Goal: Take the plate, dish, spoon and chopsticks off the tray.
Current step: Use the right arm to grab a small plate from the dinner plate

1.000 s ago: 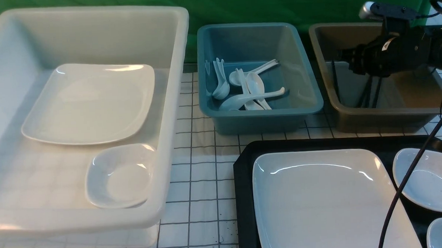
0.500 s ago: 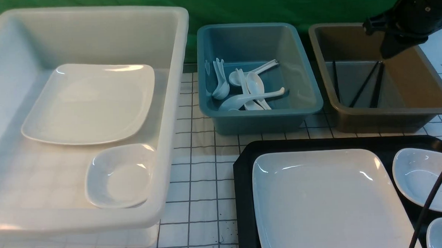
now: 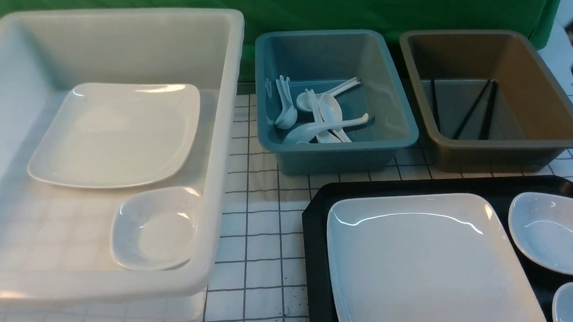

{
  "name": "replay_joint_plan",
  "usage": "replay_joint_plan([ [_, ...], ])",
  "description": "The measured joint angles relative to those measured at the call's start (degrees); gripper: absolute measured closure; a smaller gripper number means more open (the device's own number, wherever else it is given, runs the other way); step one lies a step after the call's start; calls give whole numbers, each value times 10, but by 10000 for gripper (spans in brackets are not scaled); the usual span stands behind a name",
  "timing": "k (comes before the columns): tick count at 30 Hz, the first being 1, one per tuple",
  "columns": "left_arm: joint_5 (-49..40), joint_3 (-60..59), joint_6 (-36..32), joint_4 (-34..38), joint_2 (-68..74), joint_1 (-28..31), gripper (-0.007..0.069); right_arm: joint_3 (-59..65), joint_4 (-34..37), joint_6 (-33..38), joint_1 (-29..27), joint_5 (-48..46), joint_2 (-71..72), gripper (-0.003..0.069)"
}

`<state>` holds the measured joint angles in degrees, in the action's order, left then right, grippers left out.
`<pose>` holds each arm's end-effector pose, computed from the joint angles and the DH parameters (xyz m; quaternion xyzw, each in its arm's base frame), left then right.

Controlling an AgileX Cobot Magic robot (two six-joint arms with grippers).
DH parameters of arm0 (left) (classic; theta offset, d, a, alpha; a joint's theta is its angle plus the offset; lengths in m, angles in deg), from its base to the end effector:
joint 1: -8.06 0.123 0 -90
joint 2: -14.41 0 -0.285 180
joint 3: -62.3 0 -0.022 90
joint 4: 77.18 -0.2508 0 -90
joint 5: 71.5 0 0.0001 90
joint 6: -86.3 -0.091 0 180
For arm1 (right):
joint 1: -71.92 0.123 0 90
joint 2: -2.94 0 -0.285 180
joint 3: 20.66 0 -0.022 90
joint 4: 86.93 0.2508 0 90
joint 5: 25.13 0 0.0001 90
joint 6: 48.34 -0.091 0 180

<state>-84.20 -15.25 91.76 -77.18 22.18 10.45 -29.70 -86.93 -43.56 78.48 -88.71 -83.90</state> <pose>0.0558 0.0023 0.1911 -0.0517 0.7531 -0.0176 0.6557 0.2797 0.0322 0.4109 -0.0932 0.9391 0.0051 0.3306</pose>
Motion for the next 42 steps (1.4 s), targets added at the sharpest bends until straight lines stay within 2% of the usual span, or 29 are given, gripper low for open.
replay_joint_plan([
  [5,0,0,-11,-66,0,0,605,191,0,-21,0,81,198,629],
  [6,0,0,-11,-66,0,0,605,198,0,-23,0,88,206,629],
  [8,0,0,-18,-109,0,0,605,290,0,-26,0,129,301,629],
  [15,1,0,-21,-141,0,0,605,465,0,-27,0,186,483,629],
  [17,2,0,-21,-141,0,0,605,484,0,-27,0,169,503,629],
  [24,32,0,-23,-144,0,0,605,504,0,-28,0,-6,480,629],
  [31,41,0,-23,-146,0,0,605,505,0,-48,0,-9,387,622],
  [33,41,0,-23,-146,0,0,604,505,4,-52,0,-6,360,592],
  [35,41,0,-23,-146,0,0,604,505,16,-43,6,-2,334,530],
  [36,41,0,-23,-146,0,0,604,505,19,-41,7,-1,331,530],
  [38,41,0,-23,-146,0,0,604,505,35,-30,37,8,293,428],
  [39,41,0,-23,-146,0,0,604,505,35,-30,40,9,286,414],
  [42,42,0,-23,-146,0,0,604,505,0,-54,102,37,219,321],
])
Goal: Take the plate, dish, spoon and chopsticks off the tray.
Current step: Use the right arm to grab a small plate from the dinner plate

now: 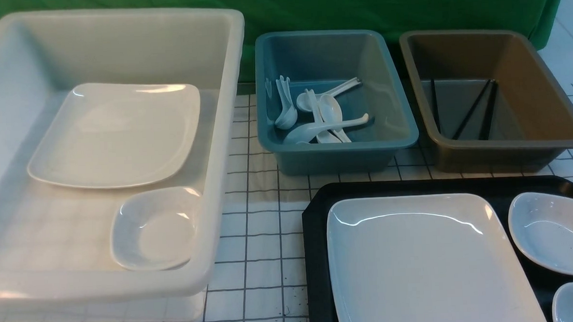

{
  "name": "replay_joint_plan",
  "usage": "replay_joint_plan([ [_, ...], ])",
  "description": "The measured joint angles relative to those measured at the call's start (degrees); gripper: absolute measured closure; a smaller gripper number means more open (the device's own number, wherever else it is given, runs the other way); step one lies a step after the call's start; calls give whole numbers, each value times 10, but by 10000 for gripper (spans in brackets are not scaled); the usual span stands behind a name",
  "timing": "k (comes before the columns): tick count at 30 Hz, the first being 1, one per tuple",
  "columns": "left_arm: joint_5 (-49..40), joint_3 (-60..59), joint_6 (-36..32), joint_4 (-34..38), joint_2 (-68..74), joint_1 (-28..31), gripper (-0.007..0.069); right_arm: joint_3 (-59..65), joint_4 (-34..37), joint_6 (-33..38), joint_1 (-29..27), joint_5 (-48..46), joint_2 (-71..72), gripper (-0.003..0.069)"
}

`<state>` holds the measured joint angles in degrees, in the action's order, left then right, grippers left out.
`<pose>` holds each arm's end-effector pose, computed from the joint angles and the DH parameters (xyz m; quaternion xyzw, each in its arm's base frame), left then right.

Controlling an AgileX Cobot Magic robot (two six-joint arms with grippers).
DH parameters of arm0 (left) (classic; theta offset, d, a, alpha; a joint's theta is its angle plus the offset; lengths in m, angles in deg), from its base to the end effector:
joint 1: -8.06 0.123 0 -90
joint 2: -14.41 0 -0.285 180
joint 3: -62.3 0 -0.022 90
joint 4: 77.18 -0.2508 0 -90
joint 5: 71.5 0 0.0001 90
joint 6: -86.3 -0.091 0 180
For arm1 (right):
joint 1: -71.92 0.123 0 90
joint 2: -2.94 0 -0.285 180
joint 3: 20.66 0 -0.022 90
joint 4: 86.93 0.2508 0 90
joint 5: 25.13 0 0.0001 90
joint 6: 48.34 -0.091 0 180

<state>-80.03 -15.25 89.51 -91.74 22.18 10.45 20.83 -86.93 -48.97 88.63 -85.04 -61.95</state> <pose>0.0563 0.0058 0.1981 0.0432 0.7276 0.0945 0.6781 0.1411 0.0424 0.2430 -0.1389 0.9831 0.0180 0.1180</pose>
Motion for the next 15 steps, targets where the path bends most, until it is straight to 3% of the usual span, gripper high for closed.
replay_joint_plan([
  [2,1,0,0,0,0,0,604,0,-25,-21,20,8,-20,301],
  [7,1,0,0,0,0,0,604,0,-165,-155,87,45,-124,221],
  [15,1,0,0,0,0,0,604,0,-186,-203,98,173,-225,203],
])
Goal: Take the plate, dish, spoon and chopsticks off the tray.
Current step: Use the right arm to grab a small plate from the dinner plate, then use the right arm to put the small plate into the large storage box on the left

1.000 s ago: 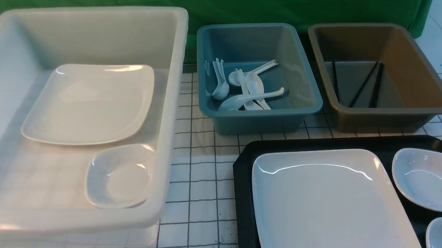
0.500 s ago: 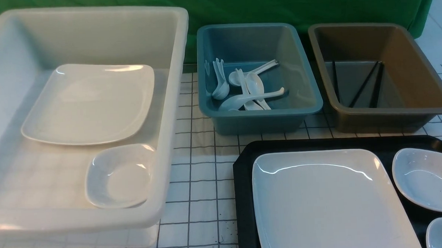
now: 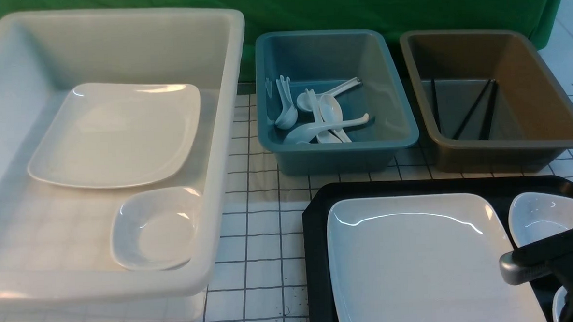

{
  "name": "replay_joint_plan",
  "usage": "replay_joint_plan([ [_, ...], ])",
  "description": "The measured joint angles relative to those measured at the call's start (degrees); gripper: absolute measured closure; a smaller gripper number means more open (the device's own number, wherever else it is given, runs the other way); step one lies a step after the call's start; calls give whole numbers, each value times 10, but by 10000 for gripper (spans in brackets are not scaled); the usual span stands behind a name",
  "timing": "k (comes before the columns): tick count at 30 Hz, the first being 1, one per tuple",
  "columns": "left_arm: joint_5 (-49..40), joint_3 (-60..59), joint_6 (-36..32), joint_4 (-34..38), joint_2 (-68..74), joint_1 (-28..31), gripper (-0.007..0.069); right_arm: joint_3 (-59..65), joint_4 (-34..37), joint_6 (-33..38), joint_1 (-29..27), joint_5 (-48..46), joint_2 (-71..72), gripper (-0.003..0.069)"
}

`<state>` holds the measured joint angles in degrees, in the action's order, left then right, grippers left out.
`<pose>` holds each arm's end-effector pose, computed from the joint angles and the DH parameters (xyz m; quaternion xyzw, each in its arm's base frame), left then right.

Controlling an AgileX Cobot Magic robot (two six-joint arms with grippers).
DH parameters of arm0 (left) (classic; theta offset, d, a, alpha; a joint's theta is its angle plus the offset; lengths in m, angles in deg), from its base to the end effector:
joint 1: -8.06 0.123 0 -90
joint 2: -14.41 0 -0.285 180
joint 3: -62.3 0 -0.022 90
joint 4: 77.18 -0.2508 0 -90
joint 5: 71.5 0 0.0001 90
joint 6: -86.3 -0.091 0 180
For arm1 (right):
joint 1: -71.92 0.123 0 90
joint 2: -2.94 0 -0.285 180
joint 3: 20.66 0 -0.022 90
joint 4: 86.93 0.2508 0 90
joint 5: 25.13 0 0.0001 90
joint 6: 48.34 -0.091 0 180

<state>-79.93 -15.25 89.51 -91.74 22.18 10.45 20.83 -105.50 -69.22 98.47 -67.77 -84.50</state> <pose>0.0564 0.0057 0.1983 0.0433 0.7270 0.0944 0.6788 0.1979 0.0769 0.1797 -0.1589 0.9776 -0.0786 0.1138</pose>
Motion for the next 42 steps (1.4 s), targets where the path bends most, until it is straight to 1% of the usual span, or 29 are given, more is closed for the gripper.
replay_joint_plan([
  [7,0,0,0,0,0,0,604,0,-39,-5,0,12,-59,206],
  [9,0,0,0,0,0,0,604,0,-41,-5,0,12,-67,250],
  [10,0,0,0,0,0,0,604,0,-42,-5,0,11,-68,258],
  [11,0,0,0,0,0,0,604,-4,-43,6,0,-6,-69,381],
  [13,0,0,0,0,0,0,604,-19,-50,18,1,-35,-69,485],
  [16,0,0,0,0,0,0,604,-53,-52,37,1,-89,-53,508],
  [18,0,0,0,0,0,0,604,-80,-45,56,1,-118,-32,540],
  [19,0,0,0,0,0,0,604,-96,-38,67,1,-136,-16,572],
  [20,0,0,0,0,0,0,604,-96,-36,69,1,-140,-13,574],
  [22,0,0,0,0,0,0,604,-144,-24,94,1,-208,33,574],
  [25,0,0,0,0,0,0,604,-190,-14,108,1,-220,80,574],
  [27,0,0,0,0,0,0,604,-247,22,125,1,-221,126,574],
  [29,0,0,0,0,0,0,604,-293,79,158,1,-214,150,574],
  [30,0,0,0,0,0,0,604,-327,126,192,1,-198,161,574],
  [31,0,0,0,0,0,0,604,-327,134,198,1,-195,162,574],
  [33,0,0,0,0,0,0,604,-380,254,289,1,-148,160,574],
  [35,0,0,0,0,0,0,604,-411,380,399,1,-115,141,574],
  [36,0,0,0,0,0,0,604,-425,454,460,4,-107,124,574],
  [37,0,0,0,0,0,0,603,-440,545,531,14,-101,95,574],
  [38,0,0,0,0,0,0,603,-453,587,576,24,-99,76,574],
  [39,0,0,0,0,0,0,603,-456,603,596,30,-97,66,574],
  [40,0,0,0,0,0,0,603,-481,644,664,59,-92,22,574],
  [41,0,0,0,0,0,0,603,-494,653,696,79,-87,-2,574],
  [42,0,0,0,0,0,0,603,-507,655,711,91,-83,-27,574],
])
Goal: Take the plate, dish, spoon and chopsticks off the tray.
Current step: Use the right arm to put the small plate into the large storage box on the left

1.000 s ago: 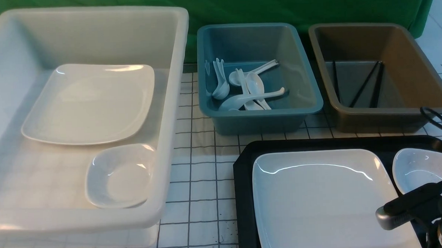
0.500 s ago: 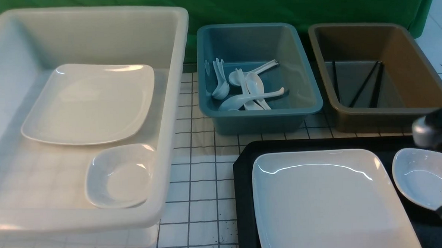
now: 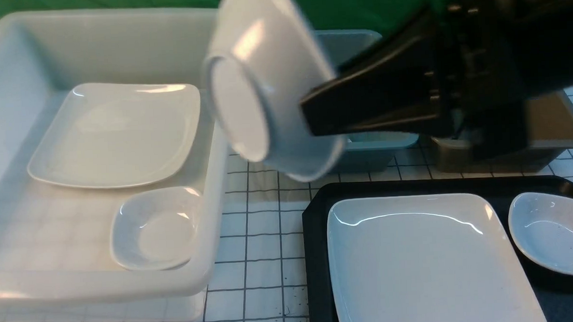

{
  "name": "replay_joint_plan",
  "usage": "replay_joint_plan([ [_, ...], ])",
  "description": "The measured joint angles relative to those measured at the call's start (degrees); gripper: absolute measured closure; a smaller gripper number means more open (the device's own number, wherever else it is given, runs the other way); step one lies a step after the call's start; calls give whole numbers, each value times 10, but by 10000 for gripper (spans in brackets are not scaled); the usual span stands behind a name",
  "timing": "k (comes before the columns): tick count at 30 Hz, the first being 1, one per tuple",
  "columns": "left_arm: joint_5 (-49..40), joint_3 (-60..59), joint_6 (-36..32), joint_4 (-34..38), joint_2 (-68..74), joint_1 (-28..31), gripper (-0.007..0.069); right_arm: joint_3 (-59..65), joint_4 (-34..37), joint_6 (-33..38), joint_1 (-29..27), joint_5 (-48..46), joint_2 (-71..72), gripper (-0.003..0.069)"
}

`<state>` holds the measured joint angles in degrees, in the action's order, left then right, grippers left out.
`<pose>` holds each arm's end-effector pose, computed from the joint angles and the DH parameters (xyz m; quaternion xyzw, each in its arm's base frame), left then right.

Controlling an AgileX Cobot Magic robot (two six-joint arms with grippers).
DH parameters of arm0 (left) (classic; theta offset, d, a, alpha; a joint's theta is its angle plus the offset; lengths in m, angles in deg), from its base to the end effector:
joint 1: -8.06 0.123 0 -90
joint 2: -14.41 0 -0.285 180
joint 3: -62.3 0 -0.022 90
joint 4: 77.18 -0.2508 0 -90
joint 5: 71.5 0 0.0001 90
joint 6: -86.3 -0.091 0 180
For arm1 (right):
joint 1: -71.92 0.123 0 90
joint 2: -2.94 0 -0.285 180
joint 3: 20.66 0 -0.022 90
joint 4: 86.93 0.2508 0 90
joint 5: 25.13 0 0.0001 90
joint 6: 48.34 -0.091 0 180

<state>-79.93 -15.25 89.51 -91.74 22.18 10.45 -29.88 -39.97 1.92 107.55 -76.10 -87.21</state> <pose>0.0564 0.0057 0.1983 0.0433 0.7270 0.0944 0.6788 0.2211 0.2221 0.4306 -0.4953 0.6833 0.3342 0.4198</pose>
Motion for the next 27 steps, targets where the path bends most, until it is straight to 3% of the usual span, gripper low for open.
replay_joint_plan([
  [4,0,0,0,0,0,0,603,-63,-17,75,64,20,-105,574],
  [10,0,0,2,0,0,0,603,-196,-182,119,146,78,-283,574],
  [19,0,0,2,0,0,0,603,-222,-333,124,168,157,-392,574],
  [27,0,0,3,0,0,0,603,-223,-358,124,171,175,-423,572],
])
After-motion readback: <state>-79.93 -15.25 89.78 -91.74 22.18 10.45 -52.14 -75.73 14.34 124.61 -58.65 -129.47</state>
